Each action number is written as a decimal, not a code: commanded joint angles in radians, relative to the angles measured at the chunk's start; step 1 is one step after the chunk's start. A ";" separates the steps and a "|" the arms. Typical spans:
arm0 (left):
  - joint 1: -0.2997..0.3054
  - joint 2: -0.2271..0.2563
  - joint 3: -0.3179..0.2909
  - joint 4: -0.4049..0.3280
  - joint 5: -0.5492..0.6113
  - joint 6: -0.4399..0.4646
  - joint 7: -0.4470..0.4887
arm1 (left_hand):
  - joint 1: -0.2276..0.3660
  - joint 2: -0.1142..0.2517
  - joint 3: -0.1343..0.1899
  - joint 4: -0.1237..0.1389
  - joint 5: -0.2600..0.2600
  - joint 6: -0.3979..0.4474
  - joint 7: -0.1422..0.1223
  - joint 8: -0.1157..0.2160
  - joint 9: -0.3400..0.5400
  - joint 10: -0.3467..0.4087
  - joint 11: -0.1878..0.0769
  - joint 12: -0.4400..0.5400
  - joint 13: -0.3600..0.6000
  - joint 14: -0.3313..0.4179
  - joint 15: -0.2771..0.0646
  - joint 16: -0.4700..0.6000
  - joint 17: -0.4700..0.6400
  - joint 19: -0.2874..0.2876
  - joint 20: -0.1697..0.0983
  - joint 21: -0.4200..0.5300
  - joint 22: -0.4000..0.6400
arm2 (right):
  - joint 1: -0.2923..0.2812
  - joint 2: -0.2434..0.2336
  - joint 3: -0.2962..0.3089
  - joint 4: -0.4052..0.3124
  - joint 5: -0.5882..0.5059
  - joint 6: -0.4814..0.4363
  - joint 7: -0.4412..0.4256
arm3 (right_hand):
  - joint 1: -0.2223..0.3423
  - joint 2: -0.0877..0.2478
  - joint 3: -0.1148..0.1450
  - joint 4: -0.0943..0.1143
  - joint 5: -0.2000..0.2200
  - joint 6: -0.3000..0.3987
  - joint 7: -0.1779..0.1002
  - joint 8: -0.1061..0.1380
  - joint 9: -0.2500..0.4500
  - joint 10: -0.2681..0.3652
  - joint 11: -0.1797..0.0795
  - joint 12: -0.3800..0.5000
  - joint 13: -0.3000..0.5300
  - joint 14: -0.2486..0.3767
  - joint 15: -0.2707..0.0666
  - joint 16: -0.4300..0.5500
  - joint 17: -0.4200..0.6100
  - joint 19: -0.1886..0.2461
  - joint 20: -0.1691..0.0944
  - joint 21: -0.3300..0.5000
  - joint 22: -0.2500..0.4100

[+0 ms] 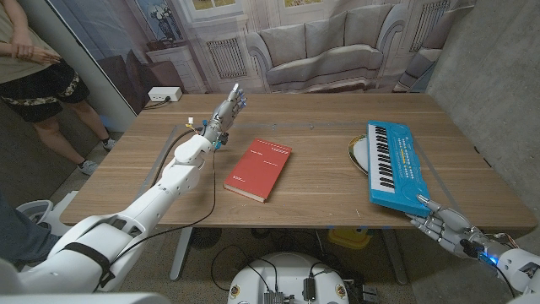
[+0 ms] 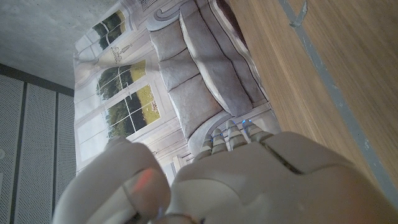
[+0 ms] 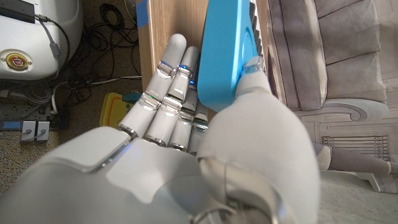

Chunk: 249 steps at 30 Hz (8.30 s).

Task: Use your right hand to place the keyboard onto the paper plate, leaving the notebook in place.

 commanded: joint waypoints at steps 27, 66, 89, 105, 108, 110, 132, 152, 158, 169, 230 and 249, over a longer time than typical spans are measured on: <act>-0.028 -0.022 0.006 0.062 -0.004 -0.008 -0.027 | 0.007 0.007 -0.010 0.002 0.001 -0.001 -0.005 0.007 0.001 -0.004 0.002 0.002 0.004 -0.010 -0.001 0.006 0.003 -0.010 0.008 0.001 0.003 | 0.019 -0.022 0.025 -0.046 0.060 -0.110 -0.083 | -0.178 0.012 -0.034 0.107 0.002 0.048 -0.046 -0.066 -0.024 0.027 -0.037 -0.069 -0.027 0.047 -0.053 -0.028 -0.056 0.047 -0.098 -0.003 -0.077; -0.005 -0.014 0.007 0.020 -0.002 -0.001 -0.012 | 0.011 0.010 -0.016 0.001 0.001 -0.001 -0.008 0.007 0.001 -0.007 0.000 0.001 0.004 -0.011 0.000 0.006 0.003 -0.010 0.013 0.002 0.003 | -0.019 0.008 0.002 -0.023 0.037 -0.047 -0.025 | -0.312 -0.033 -0.097 0.154 0.011 -0.088 -0.024 -0.073 -0.052 -0.135 0.016 -0.107 -0.028 -0.084 0.047 -0.059 -0.067 0.027 -0.065 -0.078 -0.094; -0.016 -0.016 0.006 0.036 -0.004 -0.004 -0.023 | 0.012 0.012 -0.021 0.001 0.001 0.001 -0.008 0.008 0.001 -0.007 0.000 0.001 0.004 -0.011 -0.002 0.006 0.003 -0.012 0.015 0.001 0.003 | -0.018 0.025 -0.029 -0.013 0.036 0.003 -0.024 | -0.391 -0.058 -0.136 0.185 0.014 -0.157 -0.026 -0.075 -0.064 -0.196 0.051 -0.107 -0.030 -0.169 0.130 -0.069 -0.074 0.027 -0.020 -0.121 -0.100; -0.016 -0.012 0.004 0.033 -0.006 -0.003 -0.027 | 0.013 0.013 -0.024 0.002 0.001 0.000 -0.008 0.007 0.001 -0.007 0.000 0.001 0.004 -0.012 -0.001 0.006 0.003 -0.013 0.016 0.001 0.003 | -0.034 0.054 -0.048 -0.003 0.047 0.066 -0.025 | -0.459 -0.075 -0.168 0.213 0.017 -0.200 -0.031 -0.075 -0.070 -0.223 0.066 -0.105 -0.031 -0.182 0.143 -0.064 -0.078 0.053 -0.005 -0.141 -0.102; -0.013 -0.011 0.003 0.031 -0.007 -0.004 -0.025 | 0.013 0.013 -0.024 0.002 0.001 0.000 -0.008 0.007 0.001 -0.008 -0.002 0.001 0.004 -0.012 -0.001 0.006 0.003 -0.013 0.016 0.001 0.003 | -0.039 0.057 -0.048 0.001 0.051 0.072 -0.029 | -0.463 -0.076 -0.170 0.214 0.018 -0.200 -0.031 -0.074 -0.071 -0.223 0.065 -0.105 -0.031 -0.181 0.144 -0.063 -0.078 0.052 -0.003 -0.143 -0.102; -0.011 -0.010 0.003 0.029 -0.007 -0.004 -0.024 | 0.013 0.013 -0.025 0.002 0.001 0.000 -0.008 0.007 0.001 -0.007 -0.002 0.001 0.004 -0.012 -0.002 0.006 0.003 -0.013 0.016 0.001 0.003 | -0.042 0.059 -0.049 0.003 0.054 0.074 -0.033 | -0.466 -0.076 -0.171 0.215 0.018 -0.202 -0.031 -0.073 -0.071 -0.225 0.067 -0.105 -0.031 -0.182 0.143 -0.063 -0.078 0.053 -0.001 -0.145 -0.102; -0.010 -0.020 0.001 0.049 -0.016 -0.018 -0.040 | 0.015 0.014 -0.029 0.002 0.001 0.001 -0.009 0.008 0.001 -0.007 -0.001 0.001 0.004 -0.012 -0.002 0.006 0.003 -0.013 0.016 0.001 0.003 | -0.082 0.065 -0.037 -0.048 0.053 0.109 -0.044 | -0.509 -0.082 -0.190 0.230 0.023 -0.200 -0.016 -0.065 -0.075 -0.227 0.072 -0.098 -0.031 -0.171 0.149 -0.056 -0.080 0.075 0.007 -0.159 -0.101; 0.016 -0.009 -0.010 0.021 -0.024 -0.015 -0.019 | 0.016 0.015 -0.032 0.002 0.001 0.002 -0.008 0.008 0.001 -0.007 -0.001 0.001 0.004 -0.012 -0.002 0.006 0.003 -0.014 0.017 0.001 0.003 | -0.048 -0.004 0.014 -0.112 0.048 0.017 -0.094 | -0.525 -0.074 -0.195 0.233 0.029 -0.197 0.012 -0.061 -0.080 -0.224 0.078 -0.092 -0.032 -0.158 0.157 -0.050 -0.082 0.094 0.009 -0.171 -0.101; 0.016 -0.011 -0.010 0.028 -0.026 -0.016 -0.023 | 0.016 0.016 -0.033 0.002 0.001 0.002 -0.007 0.008 0.001 -0.007 -0.001 0.001 0.004 -0.012 -0.002 0.006 0.003 -0.014 0.017 0.002 0.003 | -0.048 -0.029 0.033 -0.149 0.052 -0.074 -0.215 | -0.531 -0.075 -0.198 0.234 0.030 -0.191 0.016 -0.058 -0.081 -0.222 0.080 -0.090 -0.032 -0.157 0.161 -0.050 -0.082 0.096 0.011 -0.175 -0.101; 0.012 -0.011 -0.007 0.031 -0.024 -0.016 -0.028 | 0.017 0.017 -0.035 0.002 0.001 0.002 -0.007 0.008 0.001 -0.006 -0.001 0.002 0.004 -0.012 -0.002 0.006 0.003 -0.013 0.016 0.002 0.003 | -0.031 -0.047 0.037 -0.189 0.044 -0.190 -0.354 | -0.545 -0.081 -0.207 0.237 0.032 -0.187 0.019 -0.056 -0.083 -0.217 0.084 -0.087 -0.033 -0.154 0.161 -0.050 -0.084 0.102 0.012 -0.182 -0.102; 0.024 -0.012 -0.010 0.011 -0.026 -0.025 -0.019 | 0.020 0.020 -0.045 0.002 0.001 0.004 -0.008 0.008 0.001 -0.005 -0.001 0.002 0.004 -0.013 -0.001 0.006 0.003 -0.015 0.016 0.002 0.003 | 0.150 -0.085 -0.234 -0.461 -0.375 -0.549 -0.752 | -0.596 -0.080 -0.238 0.236 0.048 -0.186 -0.010 -0.054 -0.094 -0.244 0.059 -0.089 -0.037 -0.254 0.175 -0.071 -0.089 0.040 0.054 -0.264 -0.098; 0.023 -0.005 -0.008 0.003 -0.024 -0.017 -0.025 | 0.021 0.021 -0.048 0.002 0.001 0.005 -0.006 0.008 0.001 -0.007 -0.001 0.001 0.004 -0.014 -0.001 0.006 0.003 -0.015 0.016 0.002 0.003 | 0.204 -0.047 -0.347 -0.502 -0.561 -0.656 -0.813 | -0.613 -0.081 -0.248 0.238 0.051 -0.187 -0.021 -0.055 -0.096 -0.244 0.050 -0.088 -0.037 -0.266 0.165 -0.070 -0.090 0.036 0.059 -0.278 -0.097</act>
